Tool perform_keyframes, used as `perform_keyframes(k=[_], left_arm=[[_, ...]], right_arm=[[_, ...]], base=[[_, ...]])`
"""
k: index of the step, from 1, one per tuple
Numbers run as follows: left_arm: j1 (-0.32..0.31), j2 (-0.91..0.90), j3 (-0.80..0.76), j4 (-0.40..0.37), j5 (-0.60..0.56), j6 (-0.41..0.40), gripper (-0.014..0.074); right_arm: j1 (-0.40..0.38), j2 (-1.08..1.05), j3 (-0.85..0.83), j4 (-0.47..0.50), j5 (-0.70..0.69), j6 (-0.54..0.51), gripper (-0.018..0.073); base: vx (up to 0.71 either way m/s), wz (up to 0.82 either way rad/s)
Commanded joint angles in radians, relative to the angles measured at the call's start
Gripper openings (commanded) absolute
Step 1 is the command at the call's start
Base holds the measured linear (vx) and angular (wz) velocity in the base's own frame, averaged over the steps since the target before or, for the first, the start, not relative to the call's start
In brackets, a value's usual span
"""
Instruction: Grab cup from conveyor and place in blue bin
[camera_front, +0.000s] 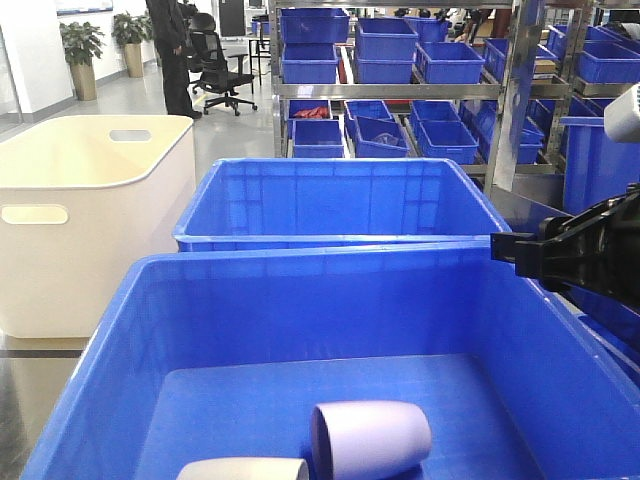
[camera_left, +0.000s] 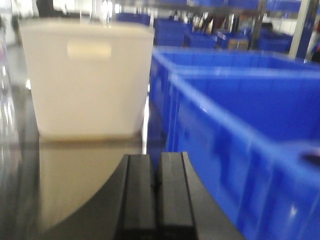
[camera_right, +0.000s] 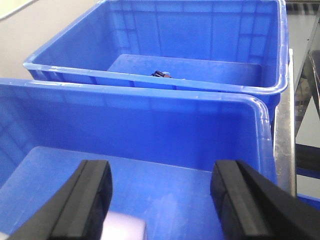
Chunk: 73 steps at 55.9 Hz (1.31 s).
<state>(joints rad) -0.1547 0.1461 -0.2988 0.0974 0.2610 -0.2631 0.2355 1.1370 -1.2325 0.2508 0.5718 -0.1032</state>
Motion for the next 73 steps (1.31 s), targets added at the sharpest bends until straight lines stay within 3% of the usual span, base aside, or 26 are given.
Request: perform_keyframes(k=[1, 13, 31, 73], left_arm=[[-0.003, -0.037, 0.087, 0.009, -0.118, -0.026, -0.0007], [0.012, -0.176, 0.349, -0.001, -0.35, -0.026, -0.0007], [0.137, -0.173, 0.334, -0.004, -0.284, -0.024, -0.0007], [0.14, -0.172, 0.333, -0.003, -0.28, -0.024, -0.0007]], right_arm=[[-0.001, -0.022, -0.032, 0.008, -0.076, -0.001, 0.0494], [-0.001, -0.022, -0.032, 0.008, -0.076, -0.001, 0.0494], [-0.001, -0.021, -0.032, 0.008, -0.075, -0.001, 0.0494], [-0.001, -0.021, -0.032, 0.008, -0.075, -0.001, 0.0494]], base=[[0.0, 0.0], [0.0, 0.0], [0.0, 0.0], [0.0, 0.0]])
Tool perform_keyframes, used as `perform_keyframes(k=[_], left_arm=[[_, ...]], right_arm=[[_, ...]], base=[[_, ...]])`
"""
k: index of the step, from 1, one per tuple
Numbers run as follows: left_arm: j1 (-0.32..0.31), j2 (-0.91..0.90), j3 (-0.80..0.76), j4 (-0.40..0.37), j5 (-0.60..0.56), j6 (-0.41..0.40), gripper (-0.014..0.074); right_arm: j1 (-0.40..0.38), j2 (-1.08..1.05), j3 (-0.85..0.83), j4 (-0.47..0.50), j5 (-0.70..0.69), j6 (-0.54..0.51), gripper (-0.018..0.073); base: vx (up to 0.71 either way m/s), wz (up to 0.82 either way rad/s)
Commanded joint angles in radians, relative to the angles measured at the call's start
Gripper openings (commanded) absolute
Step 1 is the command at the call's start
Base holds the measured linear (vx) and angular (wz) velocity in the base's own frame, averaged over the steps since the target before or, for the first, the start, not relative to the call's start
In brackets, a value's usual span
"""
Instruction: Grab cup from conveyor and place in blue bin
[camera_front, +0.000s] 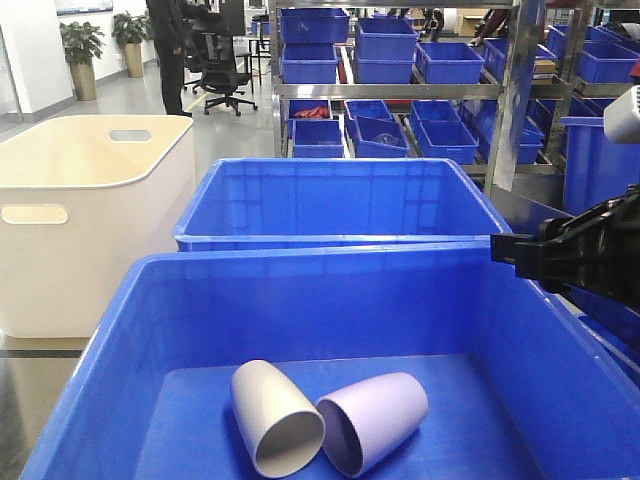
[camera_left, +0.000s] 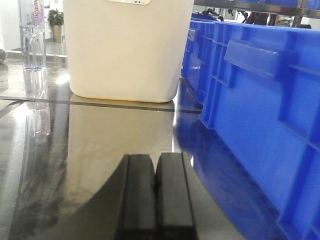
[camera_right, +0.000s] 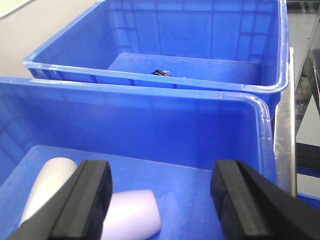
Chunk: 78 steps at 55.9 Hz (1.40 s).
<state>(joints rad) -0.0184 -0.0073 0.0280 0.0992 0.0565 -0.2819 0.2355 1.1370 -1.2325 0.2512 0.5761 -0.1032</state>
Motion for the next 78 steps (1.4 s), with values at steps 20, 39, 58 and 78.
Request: perform_keyframes(k=[20, 39, 58, 78], left_arm=[[0.003, -0.018, 0.006, -0.005, -0.076, -0.005, -0.0007], [0.003, -0.018, 0.006, -0.005, -0.076, -0.005, -0.0007], [0.003, -0.018, 0.006, -0.005, -0.076, -0.005, -0.0007], [0.003, -0.018, 0.006, -0.005, -0.076, -0.005, -0.0007]], right_arm=[[0.001, -0.046, -0.032, -0.019, -0.083, -0.001, 0.0494], [0.001, -0.265, -0.032, 0.097, 0.046, 0.0, 0.0494], [-0.001, -0.492, 0.121, 0.231, -0.018, -0.001, 0.0377], [-0.003, -0.907, 0.51, 0.054, -0.092, 0.0, 0.0064]], base=[[0.0, 0.0], [0.0, 0.0], [0.0, 0.0], [0.0, 0.0]])
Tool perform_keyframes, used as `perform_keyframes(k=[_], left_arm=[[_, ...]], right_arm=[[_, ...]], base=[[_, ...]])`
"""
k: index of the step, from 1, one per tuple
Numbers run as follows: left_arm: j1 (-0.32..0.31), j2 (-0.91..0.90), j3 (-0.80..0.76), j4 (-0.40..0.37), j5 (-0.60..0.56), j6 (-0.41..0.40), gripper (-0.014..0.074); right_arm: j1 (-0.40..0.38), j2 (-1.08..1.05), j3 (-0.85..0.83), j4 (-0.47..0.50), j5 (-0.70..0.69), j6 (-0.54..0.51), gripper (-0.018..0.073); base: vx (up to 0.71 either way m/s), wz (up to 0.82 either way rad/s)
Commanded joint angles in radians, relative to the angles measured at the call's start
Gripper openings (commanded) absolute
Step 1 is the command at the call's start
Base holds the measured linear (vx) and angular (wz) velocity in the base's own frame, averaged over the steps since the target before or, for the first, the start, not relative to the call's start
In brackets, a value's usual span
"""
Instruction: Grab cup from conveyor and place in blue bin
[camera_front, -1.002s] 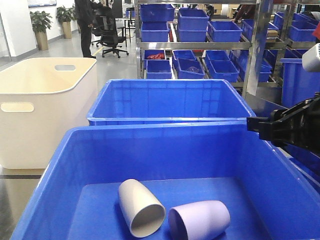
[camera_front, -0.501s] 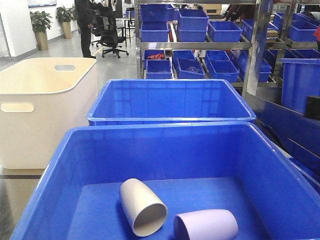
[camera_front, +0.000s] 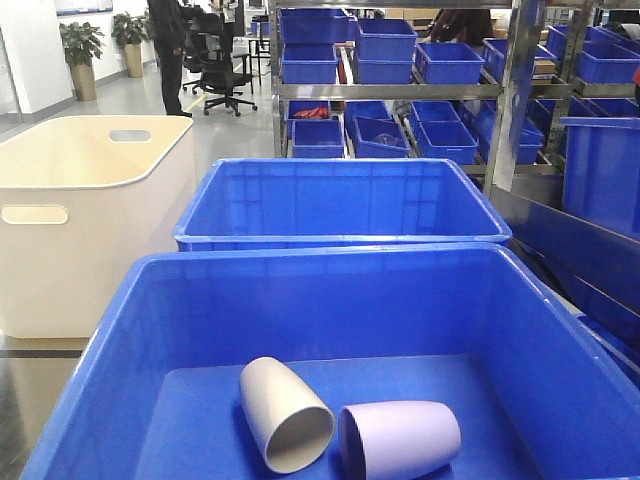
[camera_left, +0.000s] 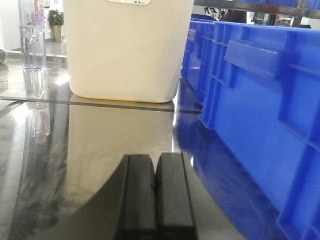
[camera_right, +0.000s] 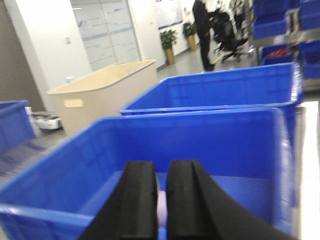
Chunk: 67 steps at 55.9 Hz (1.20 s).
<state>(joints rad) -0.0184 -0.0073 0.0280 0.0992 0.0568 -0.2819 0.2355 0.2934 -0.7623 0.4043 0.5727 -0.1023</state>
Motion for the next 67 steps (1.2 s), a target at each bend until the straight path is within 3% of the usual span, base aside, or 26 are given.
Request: perform_keyframes(k=[1, 5, 11, 25, 35, 54, 56, 67], left_arm=[[0.003, -0.018, 0.006, -0.005, -0.076, -0.005, -0.0007], [0.003, -0.018, 0.006, -0.005, -0.076, -0.005, -0.0007], [0.003, -0.018, 0.006, -0.005, -0.076, -0.005, -0.0007], [0.003, -0.018, 0.006, -0.005, -0.075, -0.005, -0.0007], [0.003, -0.018, 0.006, -0.005, -0.075, -0.005, -0.0007], [0.003, -0.018, 0.006, -0.005, -0.075, -0.005, -0.0007], [0.003, -0.018, 0.006, -0.005, -0.075, -0.005, -0.0007], [0.003, -0.018, 0.006, -0.005, -0.075, -0.005, -0.0007]], right_arm=[[-0.003, -0.081, 0.053, -0.122, -0.089, -0.001, 0.005], [-0.003, -0.167, 0.133, -0.235, -0.09, 0.003, -0.0016], [-0.006, -0.279, 0.248, -0.344, -0.102, 0.027, -0.0014], [-0.174, -0.311, 0.452, -0.357, -0.159, 0.131, -0.0012], [-0.271, -0.311, 0.563, -0.357, -0.24, 0.134, -0.0012], [-0.269, -0.311, 0.792, -0.384, -0.494, 0.137, -0.0009], [-0.269, -0.311, 0.817, -0.404, -0.545, 0.146, -0.0009], [-0.269, -0.311, 0.811, -0.564, -0.548, 0.221, -0.0009]], base=[[0.0, 0.0], [0.0, 0.0], [0.0, 0.0], [0.0, 0.0], [0.0, 0.0], [0.0, 0.0], [0.0, 0.0], [0.0, 0.0]])
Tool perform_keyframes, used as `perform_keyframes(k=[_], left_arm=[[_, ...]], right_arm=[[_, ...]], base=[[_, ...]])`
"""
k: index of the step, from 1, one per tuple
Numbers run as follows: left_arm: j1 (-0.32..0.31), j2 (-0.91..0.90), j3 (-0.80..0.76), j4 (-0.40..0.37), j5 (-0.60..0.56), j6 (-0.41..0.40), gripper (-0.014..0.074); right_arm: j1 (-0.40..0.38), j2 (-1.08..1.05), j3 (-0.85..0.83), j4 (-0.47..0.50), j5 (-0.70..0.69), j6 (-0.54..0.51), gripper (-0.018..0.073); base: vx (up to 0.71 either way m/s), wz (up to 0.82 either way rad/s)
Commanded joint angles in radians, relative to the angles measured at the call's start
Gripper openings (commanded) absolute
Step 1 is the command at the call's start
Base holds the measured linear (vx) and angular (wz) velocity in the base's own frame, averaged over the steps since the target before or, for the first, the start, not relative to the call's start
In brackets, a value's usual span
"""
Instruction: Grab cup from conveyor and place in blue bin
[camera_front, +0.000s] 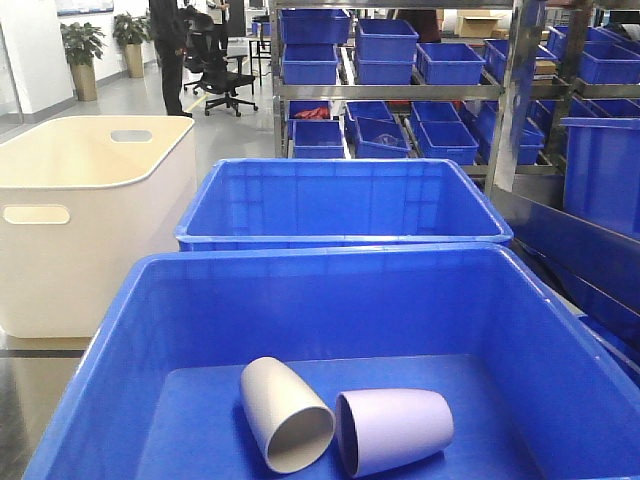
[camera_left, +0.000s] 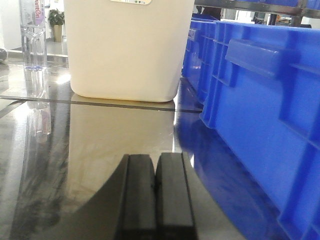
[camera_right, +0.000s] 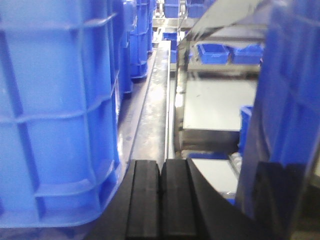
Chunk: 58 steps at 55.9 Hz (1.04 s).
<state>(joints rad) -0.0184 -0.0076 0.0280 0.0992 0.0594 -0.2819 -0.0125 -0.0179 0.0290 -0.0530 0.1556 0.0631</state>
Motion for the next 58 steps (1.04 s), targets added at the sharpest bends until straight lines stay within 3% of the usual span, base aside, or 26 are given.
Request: perform_keyframes(k=[1, 58], left_arm=[[0.003, -0.017, 0.006, -0.005, -0.078, -0.005, -0.0007], [0.003, -0.017, 0.006, -0.005, -0.078, -0.005, -0.0007]], right_arm=[[-0.021, 0.0, 0.02, -0.111, -0.131, 0.067, -0.0009], [-0.021, 0.0, 0.02, -0.102, -0.127, 0.097, -0.0009]], base=[[0.0, 0.01], [0.0, 0.0]])
